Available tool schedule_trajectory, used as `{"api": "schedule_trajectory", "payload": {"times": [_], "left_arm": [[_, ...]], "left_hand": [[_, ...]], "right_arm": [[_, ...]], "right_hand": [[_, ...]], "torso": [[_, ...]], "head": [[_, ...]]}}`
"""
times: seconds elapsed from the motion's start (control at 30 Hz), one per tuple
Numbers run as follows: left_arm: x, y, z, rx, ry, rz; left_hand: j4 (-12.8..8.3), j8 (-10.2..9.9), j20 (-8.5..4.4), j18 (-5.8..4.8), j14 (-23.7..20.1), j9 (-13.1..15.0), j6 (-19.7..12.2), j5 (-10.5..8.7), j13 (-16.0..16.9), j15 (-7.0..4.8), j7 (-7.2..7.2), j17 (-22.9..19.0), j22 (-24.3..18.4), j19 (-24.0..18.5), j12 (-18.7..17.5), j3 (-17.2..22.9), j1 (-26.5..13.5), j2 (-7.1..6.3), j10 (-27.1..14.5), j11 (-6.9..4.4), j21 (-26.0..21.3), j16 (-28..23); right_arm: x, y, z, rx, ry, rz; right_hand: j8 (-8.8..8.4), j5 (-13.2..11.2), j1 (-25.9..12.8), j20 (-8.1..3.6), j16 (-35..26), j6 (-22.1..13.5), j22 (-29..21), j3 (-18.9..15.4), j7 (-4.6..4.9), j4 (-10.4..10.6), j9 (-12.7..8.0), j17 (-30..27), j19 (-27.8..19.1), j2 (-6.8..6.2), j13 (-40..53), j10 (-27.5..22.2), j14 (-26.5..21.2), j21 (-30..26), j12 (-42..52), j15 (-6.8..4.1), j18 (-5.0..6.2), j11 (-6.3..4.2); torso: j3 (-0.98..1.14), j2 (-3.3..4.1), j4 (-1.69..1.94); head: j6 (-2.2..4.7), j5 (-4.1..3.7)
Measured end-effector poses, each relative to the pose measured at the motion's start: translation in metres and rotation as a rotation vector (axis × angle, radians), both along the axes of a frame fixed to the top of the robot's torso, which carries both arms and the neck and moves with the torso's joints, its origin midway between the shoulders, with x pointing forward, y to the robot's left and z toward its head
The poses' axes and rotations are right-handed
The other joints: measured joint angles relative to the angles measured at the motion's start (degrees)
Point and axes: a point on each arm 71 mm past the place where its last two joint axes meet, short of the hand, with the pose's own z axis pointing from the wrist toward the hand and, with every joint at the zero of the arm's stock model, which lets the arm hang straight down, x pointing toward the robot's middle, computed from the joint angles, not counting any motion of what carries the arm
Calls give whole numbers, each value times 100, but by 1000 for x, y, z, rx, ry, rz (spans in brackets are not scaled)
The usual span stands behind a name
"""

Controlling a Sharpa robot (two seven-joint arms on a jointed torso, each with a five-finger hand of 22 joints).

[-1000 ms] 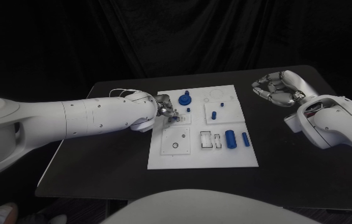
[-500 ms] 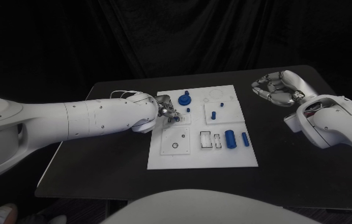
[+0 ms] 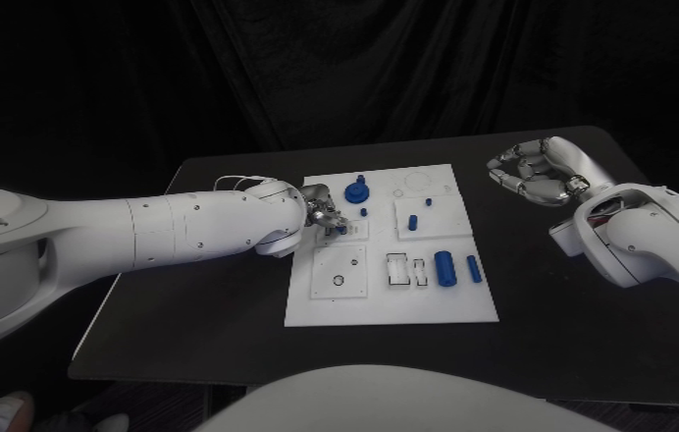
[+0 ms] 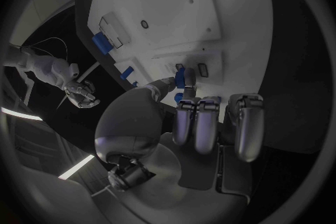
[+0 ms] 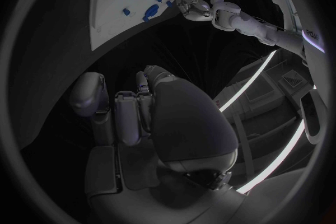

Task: Assemble the parts on the task board

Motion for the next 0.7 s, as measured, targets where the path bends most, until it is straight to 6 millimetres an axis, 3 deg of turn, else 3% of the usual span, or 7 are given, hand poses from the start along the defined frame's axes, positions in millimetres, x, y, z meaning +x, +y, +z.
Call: {"api": "schedule_trajectory", "payload": {"times": [0.23, 0.4, 0.7], "left_arm": [[0, -1, -1, 0, 2, -2], [-1, -1, -3, 2, 10, -7], [-2, -2, -4, 0, 21, -19]], "left_hand": [[128, -112, 0, 1, 0, 7, -14, -250, -1, 0, 11, 0, 0, 0, 0, -128, -105, 74, 0, 0, -56, 0], [197, -156, 0, 1, 0, 31, -33, -383, 0, 0, 29, 0, -1, 0, 0, -197, -127, 52, 0, 0, -59, 0], [197, -151, 0, 0, 0, 60, -33, -383, -1, 0, 29, 0, -1, 0, 0, -197, -127, 52, 0, 0, -59, 0]], "right_arm": [[0, 0, 0, -1, 3, -1], [0, 0, 0, -2, 5, -2], [1, 0, -1, -4, 9, -3]], "right_hand": [[0, 40, 0, 0, 0, 0, 0, 0, 0, 0, 0, 0, 0, 0, 0, 0, 0, 0, 0, 0, 0, 0], [0, 40, 0, 0, 0, 0, 0, 0, 0, 0, 0, 0, 0, 0, 0, 0, 0, 0, 0, 0, 0, 0], [0, 40, 0, 0, 0, -21, -1, 0, -21, 0, -1, 0, 0, 0, 0, 0, 0, 0, 0, 0, 0, 0]], "torso": [[-3, 1, 9], [-4, 1, 9], [-6, 5, 5]], "head": [[0, -12], [0, -12], [0, -12]]}}
